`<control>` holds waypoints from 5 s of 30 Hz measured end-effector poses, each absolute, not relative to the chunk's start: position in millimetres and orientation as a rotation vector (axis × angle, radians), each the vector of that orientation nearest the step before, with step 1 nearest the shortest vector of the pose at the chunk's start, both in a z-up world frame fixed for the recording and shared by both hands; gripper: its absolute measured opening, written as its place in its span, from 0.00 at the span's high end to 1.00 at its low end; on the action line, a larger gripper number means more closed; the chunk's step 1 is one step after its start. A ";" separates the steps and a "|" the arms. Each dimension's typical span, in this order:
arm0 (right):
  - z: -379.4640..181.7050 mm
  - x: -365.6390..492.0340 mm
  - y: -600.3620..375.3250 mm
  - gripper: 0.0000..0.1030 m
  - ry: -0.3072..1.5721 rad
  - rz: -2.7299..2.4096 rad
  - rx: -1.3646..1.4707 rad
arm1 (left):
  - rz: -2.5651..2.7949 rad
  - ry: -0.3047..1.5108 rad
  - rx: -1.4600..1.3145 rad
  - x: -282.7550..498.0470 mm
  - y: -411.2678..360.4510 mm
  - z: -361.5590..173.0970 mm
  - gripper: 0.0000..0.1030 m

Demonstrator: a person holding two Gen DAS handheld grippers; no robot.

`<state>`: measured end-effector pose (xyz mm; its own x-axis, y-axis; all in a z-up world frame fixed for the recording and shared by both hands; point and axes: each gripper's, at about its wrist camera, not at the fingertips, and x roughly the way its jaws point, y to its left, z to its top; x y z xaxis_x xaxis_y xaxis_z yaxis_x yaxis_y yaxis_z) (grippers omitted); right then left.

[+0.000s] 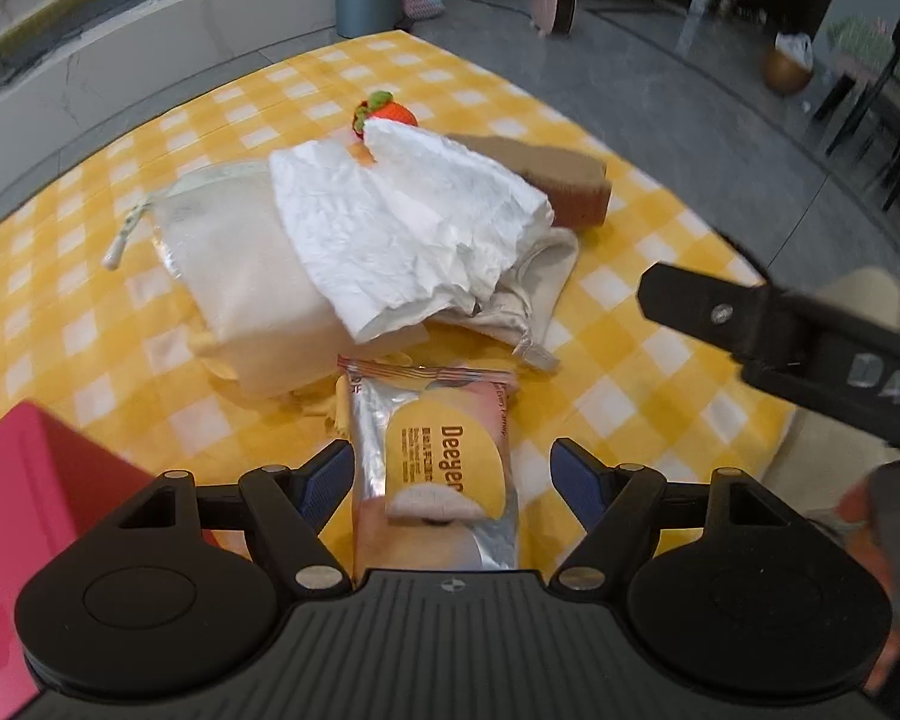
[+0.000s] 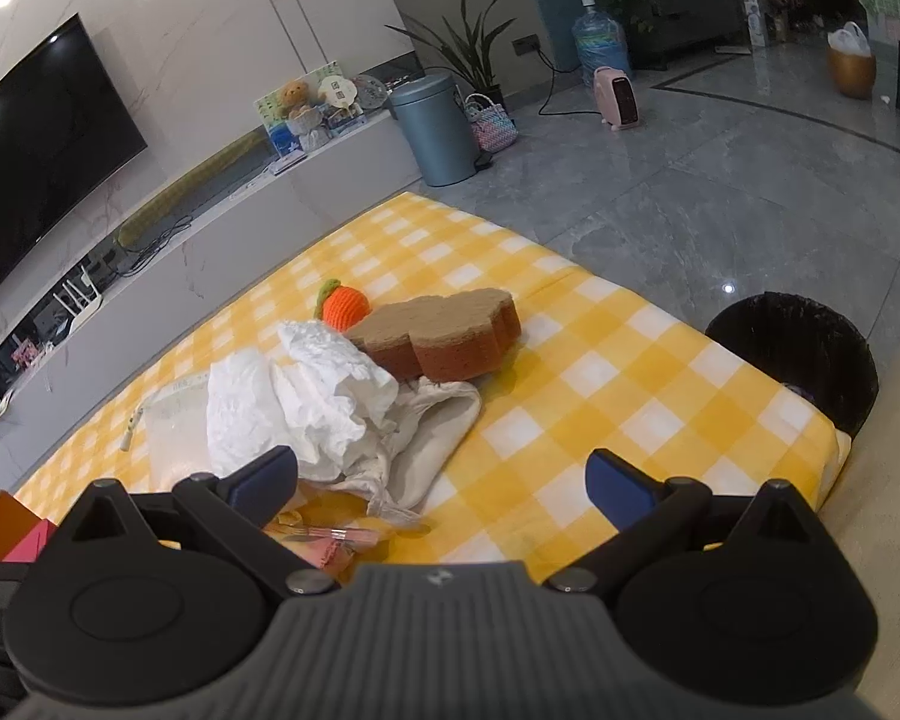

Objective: Organize soft objects
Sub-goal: 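Grasp the Deegeo snack packet with the left tool, then grasp the white tissue with the right tool and lift it, then carry the snack packet and white tissue toward the bin with both tools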

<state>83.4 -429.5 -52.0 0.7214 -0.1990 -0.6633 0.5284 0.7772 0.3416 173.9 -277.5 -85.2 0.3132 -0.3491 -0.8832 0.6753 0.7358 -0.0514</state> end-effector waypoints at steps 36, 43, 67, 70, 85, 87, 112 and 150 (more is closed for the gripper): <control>-52.4 101.0 -423.0 0.06 0.622 -0.280 0.541 | -0.608 1.204 0.335 194.6 -277.3 -122.2 0.42; -56.2 134.0 -402.3 0.08 0.638 -0.175 0.415 | -0.586 1.164 0.269 187.9 -262.1 -125.2 0.42; -99.5 219.7 -407.6 0.03 0.773 -0.057 0.194 | -0.551 1.087 0.261 174.9 -258.9 -131.5 0.41; -108.2 222.1 -416.9 0.37 0.822 -0.032 0.284 | -0.552 1.087 0.262 175.0 -258.9 -131.4 0.41; -39.9 147.6 -430.9 0.85 0.781 -0.140 0.200 | -0.556 1.078 0.269 173.0 -257.9 -131.6 0.41; -44.0 142.2 -434.7 0.84 0.855 -0.146 0.158 | -0.556 1.079 0.268 172.6 -258.1 -131.5 0.41; -28.1 127.8 -435.2 0.85 0.756 -0.051 0.247 | -0.547 0.965 0.353 153.9 -258.4 -91.9 0.46; 45.4 86.8 -386.8 0.85 0.487 0.221 0.339 | -0.614 0.837 -0.116 142.5 -107.3 25.2 0.46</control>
<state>86.8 -386.8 45.4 0.8615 0.2863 -0.4193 -0.1265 0.9209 0.3688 142.5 -107.3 25.2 0.5082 -0.5524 -0.6607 0.4639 0.8219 -0.3304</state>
